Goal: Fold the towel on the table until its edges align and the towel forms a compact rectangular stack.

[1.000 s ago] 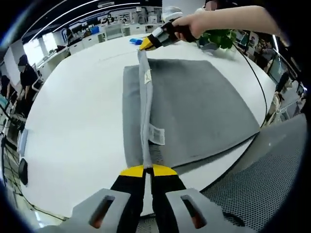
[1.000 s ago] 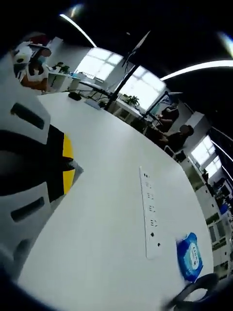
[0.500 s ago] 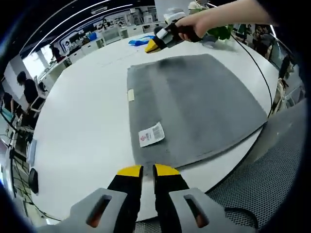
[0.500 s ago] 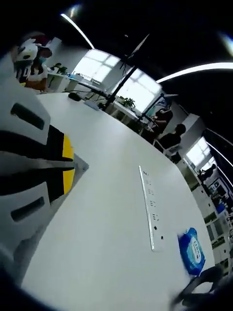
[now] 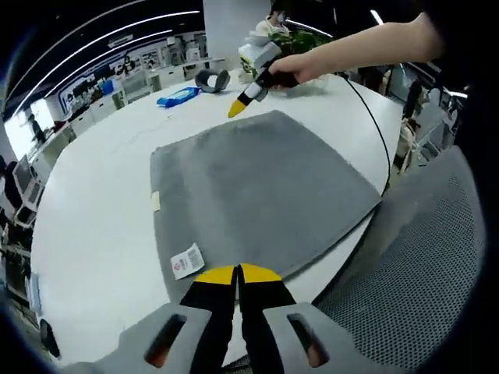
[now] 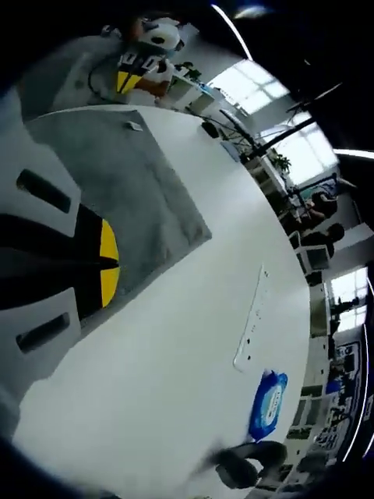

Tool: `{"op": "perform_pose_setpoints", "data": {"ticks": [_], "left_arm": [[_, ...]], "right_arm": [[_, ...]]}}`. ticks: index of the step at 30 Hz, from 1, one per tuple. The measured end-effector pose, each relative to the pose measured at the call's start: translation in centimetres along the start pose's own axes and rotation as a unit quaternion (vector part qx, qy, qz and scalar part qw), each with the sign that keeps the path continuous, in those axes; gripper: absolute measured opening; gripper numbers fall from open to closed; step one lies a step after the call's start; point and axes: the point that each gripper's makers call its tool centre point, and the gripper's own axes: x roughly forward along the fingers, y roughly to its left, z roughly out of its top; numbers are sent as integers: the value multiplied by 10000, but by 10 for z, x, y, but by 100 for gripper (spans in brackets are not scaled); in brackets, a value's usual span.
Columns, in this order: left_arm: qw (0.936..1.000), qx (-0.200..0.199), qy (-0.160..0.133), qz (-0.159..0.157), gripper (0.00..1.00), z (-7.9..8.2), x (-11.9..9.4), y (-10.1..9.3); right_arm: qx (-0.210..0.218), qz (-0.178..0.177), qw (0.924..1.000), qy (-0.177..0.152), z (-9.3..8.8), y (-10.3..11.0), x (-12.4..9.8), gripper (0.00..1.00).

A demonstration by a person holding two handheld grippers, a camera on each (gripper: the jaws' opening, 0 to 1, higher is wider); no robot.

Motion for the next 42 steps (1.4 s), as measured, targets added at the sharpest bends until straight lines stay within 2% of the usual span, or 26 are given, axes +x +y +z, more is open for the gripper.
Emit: {"op": "perform_pose_setpoints", "data": {"ticks": [4, 7, 8, 10, 12, 14, 18, 22, 25, 26, 27, 28, 29, 30, 31, 32, 33, 34, 35, 37, 38, 40, 42], "left_arm": [[9990, 206, -124, -377, 1, 29, 8, -13], [9953, 680, -132, -675, 1, 53, 18, -30], [9936, 819, -111, -768, 1, 58, 21, -36], [9887, 1149, -175, -942, 1, 71, 29, -49], [9836, 1361, -159, -1174, 1, 79, 41, -67], [9784, 1559, -118, -1353, 1, 85, 56, -85], [9717, 1823, 85, -1498, 1, 87, 86, -119], [9742, 1606, 258, -1566, 1, 78, 109, -141], [9782, 1363, 576, -1459, 1, 58, 120, -145], [9781, 1363, 728, -1397, 1, 50, 122, -144], [9754, 1513, 915, -1317, 1, 38, 125, -142], [9770, 1519, 759, -1292, 1, 39, 123, -142], [9789, 1467, 525, -1318, 1, 48, 122, -144], [9821, 1271, 611, -1246, 1, 46, 121, -143], [9804, 1392, 647, -1236, 1, 44, 120, -144], [9728, 1890, 606, -1197, 1, 46, 122, -144], [9671, 2179, 617, -1163, 1, 46, 122, -145], [9626, 2383, 662, -1102, 1, 46, 122, -146], [9595, 2511, 709, -1066, 1, 46, 122, -147], [9488, 2876, 840, -1004, 1, 45, 121, -148], [9406, 3122, 870, -1008, 1, 45, 121, -148], [9295, 3441, 898, -975, 1, 44, 120, -149], [9241, 3577, 974, -930, 1, 42, 119, -150]], "right_arm": [[-187, -126, 9995, 209, -21, -9, -19, 0], [-575, -276, 9948, 794, -51, -16, -32, 0], [-741, -304, 9919, 986, -58, -17, -35, 0], [-1193, -401, 9815, 1445, -75, -20, -40, 0], [-1622, -430, 9685, 1839, -89, -19, -44, 0], [-1784, -389, 9615, 2054, -98, -14, -44, 0], [-1610, -292, 9589, 2316, -110, -5, -36, 0], [-1535, -375, 9571, 2428, -115, -5, -30, 0], [-1592, -401, 9522, 2574, -116, -5, -31, 0], [-1665, -385, 9500, 2612, -116, -5, -31, 0], [-1713, -395, 9479, 2657, -116, -5, -31, 0], [-1785, -408, 9454, 2698, -117, -5, -31, 0], [-1980, -453, 9393, 2764, -116, -4, -31, 0], [-2140, -465, 9342, 2816, -116, -4, -32, 0], [-2242, -539, 9305, 2846, -117, -4, -31, 0], [-2528, -554, 9218, 2888, -117, -4, -30, 0], [-2596, -645, 9198, 2872, -117, -3, -31, 0], [-2856, -631, 9108, 2913, -117, -3, -30, 0], [-2921, -651, 9081, 2929, -117, -3, -30, 0], [-2983, -634, 9055, 2949, -118, -2, -30, 0], [-3035, -613, 9042, 2940, -118, -2, -30, 0], [-3106, -624, 9043, 2860, -118, -3, -30, 0], [-3138, -722, 9057, 2757, -119, -2, -31, 0]]}}
